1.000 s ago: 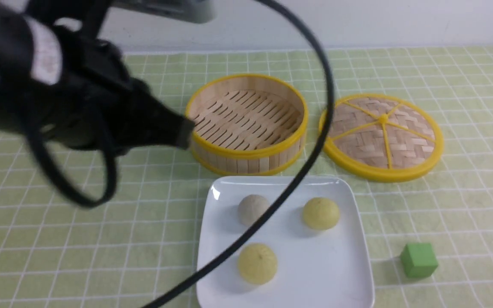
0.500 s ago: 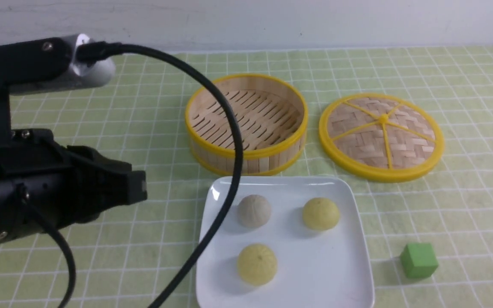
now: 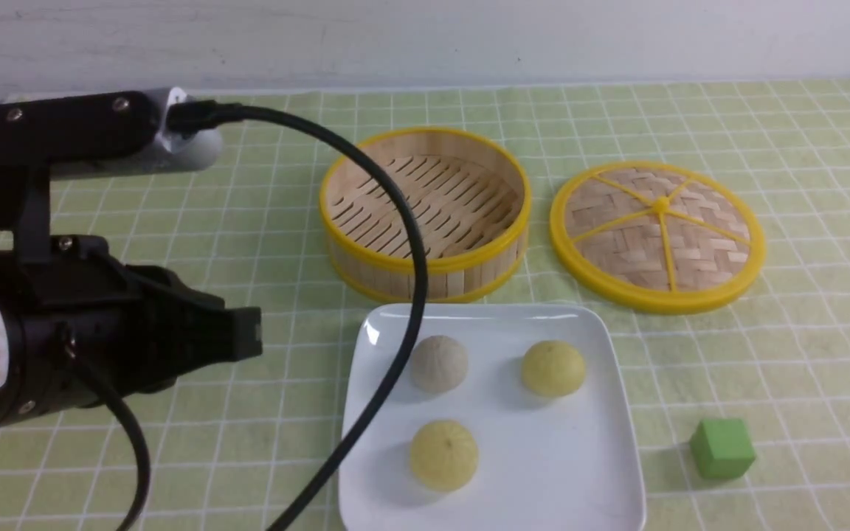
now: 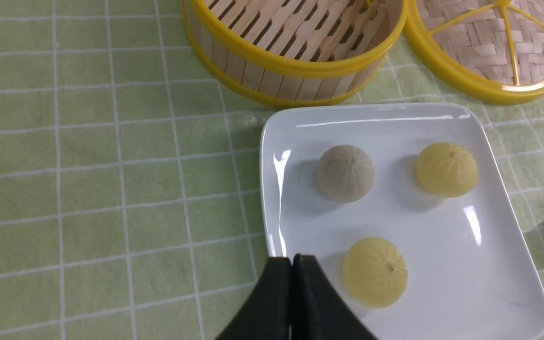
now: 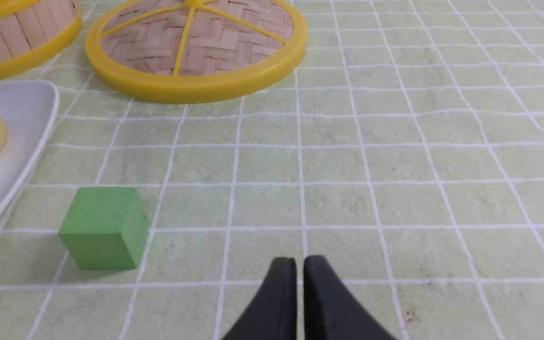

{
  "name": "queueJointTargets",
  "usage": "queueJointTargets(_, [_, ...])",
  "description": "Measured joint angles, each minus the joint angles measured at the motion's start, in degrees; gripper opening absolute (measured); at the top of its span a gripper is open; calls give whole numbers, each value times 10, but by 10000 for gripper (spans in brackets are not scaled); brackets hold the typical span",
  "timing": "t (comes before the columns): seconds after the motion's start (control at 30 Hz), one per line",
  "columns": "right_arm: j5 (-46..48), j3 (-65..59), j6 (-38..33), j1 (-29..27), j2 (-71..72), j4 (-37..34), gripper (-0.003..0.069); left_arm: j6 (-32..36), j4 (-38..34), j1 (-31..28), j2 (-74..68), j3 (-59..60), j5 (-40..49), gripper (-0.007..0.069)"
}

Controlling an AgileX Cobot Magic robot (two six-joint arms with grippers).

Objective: Put the steamed buns into the plate on the green tablecloth.

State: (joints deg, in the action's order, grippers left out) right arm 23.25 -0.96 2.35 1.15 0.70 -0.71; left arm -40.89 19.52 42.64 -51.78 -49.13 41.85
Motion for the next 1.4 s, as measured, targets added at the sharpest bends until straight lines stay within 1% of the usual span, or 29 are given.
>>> queueJointTargets(0.1, [0, 0, 0, 0, 0, 0, 51, 14, -6, -19, 13, 19, -26, 20])
queueJointTargets(0.17, [0, 0, 0, 0, 0, 0, 58, 45, -36, -88, 62, 80, -75, 23])
queueJointTargets(0.2, [0, 0, 0, 0, 0, 0, 59, 47, -38, -88, 62, 85, -78, 23])
queueJointTargets(0.27, [0, 0, 0, 0, 0, 0, 61, 80, -70, -169, 124, 155, -107, 27])
queueJointTargets(0.3, [0, 0, 0, 0, 0, 0, 62, 97, -83, -201, 150, 188, -118, 29])
queueJointTargets(0.33, [0, 0, 0, 0, 0, 0, 62, 101, -85, -201, 150, 195, -121, 29])
queueJointTargets(0.37, [0, 0, 0, 0, 0, 0, 62, 133, -99, -254, 200, 250, -142, 32])
queueJointTargets(0.47, [0, 0, 0, -1, 0, 0, 65, 192, -106, -323, 294, 351, -172, 34])
queueJointTargets(0.57, [0, 0, 0, -1, 0, 0, 71, 234, -110, -362, 374, 421, -186, 36])
queueJointTargets(0.7, [0, 0, 0, -1, 0, 0, 78, 260, -110, -385, 448, 479, -195, 37])
queueJointTargets(0.87, [0, 0, 0, -1, 0, 0, 83, 277, -110, -389, 514, 504, -200, 43])
queueJointTargets(1.4, [0, 0, 0, -1, 0, 0, 104, 280, -110, -389, 524, 504, -200, 55])
